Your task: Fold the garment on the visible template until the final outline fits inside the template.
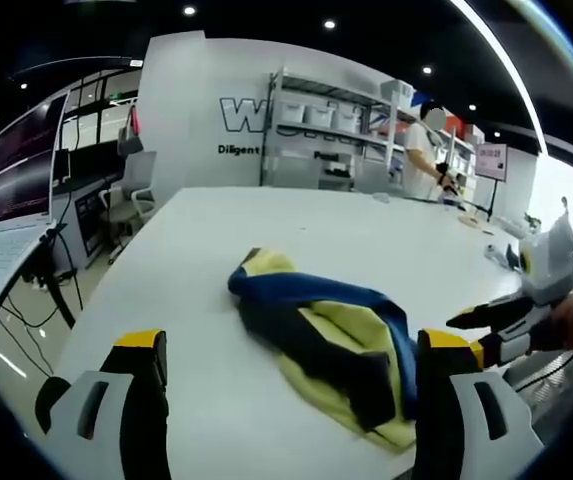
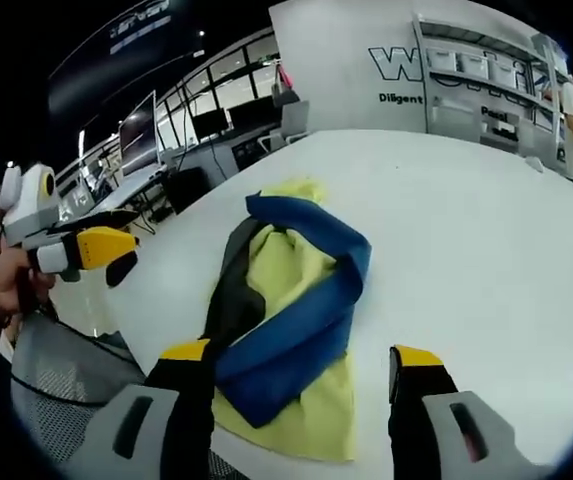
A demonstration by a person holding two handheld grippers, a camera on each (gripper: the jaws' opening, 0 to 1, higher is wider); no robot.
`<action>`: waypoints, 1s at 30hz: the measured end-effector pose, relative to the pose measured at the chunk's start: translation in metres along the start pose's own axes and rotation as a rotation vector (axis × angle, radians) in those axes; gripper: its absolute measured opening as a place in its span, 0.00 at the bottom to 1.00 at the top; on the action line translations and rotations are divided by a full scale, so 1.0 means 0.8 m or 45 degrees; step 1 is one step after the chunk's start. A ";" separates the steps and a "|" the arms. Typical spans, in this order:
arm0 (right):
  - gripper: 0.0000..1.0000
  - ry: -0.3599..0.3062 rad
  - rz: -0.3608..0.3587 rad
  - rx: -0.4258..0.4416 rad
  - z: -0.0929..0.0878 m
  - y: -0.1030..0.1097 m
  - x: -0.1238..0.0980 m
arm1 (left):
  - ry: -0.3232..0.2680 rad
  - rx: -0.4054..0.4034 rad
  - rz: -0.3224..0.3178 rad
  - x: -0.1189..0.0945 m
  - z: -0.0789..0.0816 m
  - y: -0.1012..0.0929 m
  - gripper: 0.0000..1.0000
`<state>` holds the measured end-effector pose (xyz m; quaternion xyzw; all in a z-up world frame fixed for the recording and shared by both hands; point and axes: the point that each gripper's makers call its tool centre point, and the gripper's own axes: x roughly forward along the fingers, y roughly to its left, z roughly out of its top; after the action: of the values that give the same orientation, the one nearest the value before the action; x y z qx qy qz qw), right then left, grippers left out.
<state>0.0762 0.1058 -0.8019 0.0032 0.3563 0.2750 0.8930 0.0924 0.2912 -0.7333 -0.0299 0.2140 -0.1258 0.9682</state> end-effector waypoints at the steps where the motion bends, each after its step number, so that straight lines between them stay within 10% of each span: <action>1: 0.65 0.004 0.007 0.000 -0.001 0.003 0.001 | -0.002 0.000 -0.001 0.000 0.000 0.000 0.97; 30: 0.27 0.184 0.246 0.205 -0.039 0.067 0.025 | 0.020 0.014 -0.048 0.001 -0.004 -0.011 0.95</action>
<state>0.0419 0.1553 -0.8273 0.0893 0.4385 0.3298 0.8312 0.0900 0.2825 -0.7354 -0.0275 0.2203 -0.1454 0.9641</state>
